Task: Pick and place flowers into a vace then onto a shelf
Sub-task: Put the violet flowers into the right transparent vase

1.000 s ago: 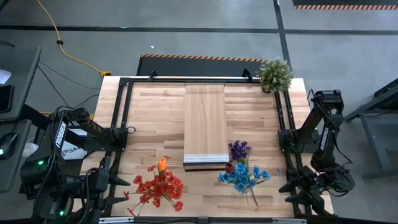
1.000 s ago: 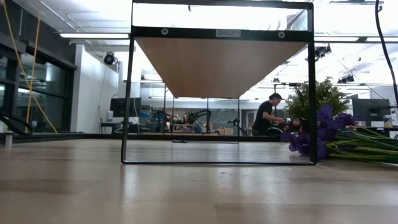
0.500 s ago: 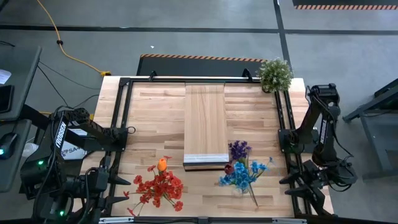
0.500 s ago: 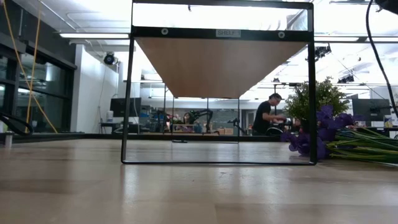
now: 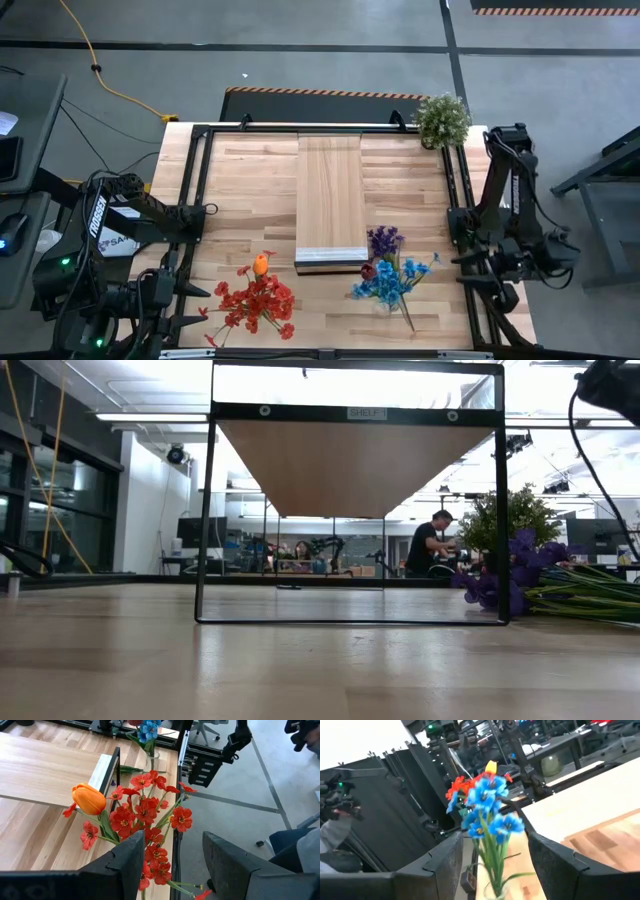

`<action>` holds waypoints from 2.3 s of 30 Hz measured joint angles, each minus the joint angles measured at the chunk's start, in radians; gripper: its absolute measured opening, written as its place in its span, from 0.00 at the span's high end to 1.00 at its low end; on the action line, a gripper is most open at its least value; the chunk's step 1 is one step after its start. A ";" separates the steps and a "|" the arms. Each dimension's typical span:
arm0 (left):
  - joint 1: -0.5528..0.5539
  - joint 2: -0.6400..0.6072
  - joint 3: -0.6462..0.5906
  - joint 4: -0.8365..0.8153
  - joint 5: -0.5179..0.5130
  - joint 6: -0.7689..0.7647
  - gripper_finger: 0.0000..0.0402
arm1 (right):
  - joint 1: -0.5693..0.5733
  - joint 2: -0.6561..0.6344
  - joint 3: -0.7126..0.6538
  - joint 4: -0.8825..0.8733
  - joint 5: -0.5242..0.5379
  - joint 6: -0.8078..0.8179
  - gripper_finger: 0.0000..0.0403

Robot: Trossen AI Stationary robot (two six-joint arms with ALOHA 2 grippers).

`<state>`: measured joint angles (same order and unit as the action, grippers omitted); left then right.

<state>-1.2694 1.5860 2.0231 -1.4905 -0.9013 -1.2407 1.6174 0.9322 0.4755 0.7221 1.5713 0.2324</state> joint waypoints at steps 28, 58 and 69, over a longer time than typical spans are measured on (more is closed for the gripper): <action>0.000 0.000 0.000 -0.008 -0.001 0.006 0.42 | -0.067 -0.279 0.000 0.000 -0.007 -0.145 0.46; 0.000 0.000 0.000 -0.008 -0.018 0.037 0.42 | -0.271 -0.323 0.000 0.563 -0.262 -1.227 0.46; 0.000 0.000 0.000 -0.008 0.006 0.036 0.42 | -0.339 -0.514 0.000 0.592 -0.321 -1.513 0.47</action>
<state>-1.2694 1.5860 2.0228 -1.4982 -0.8951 -1.2049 1.2788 0.4185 0.4759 1.3144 1.2507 -1.2806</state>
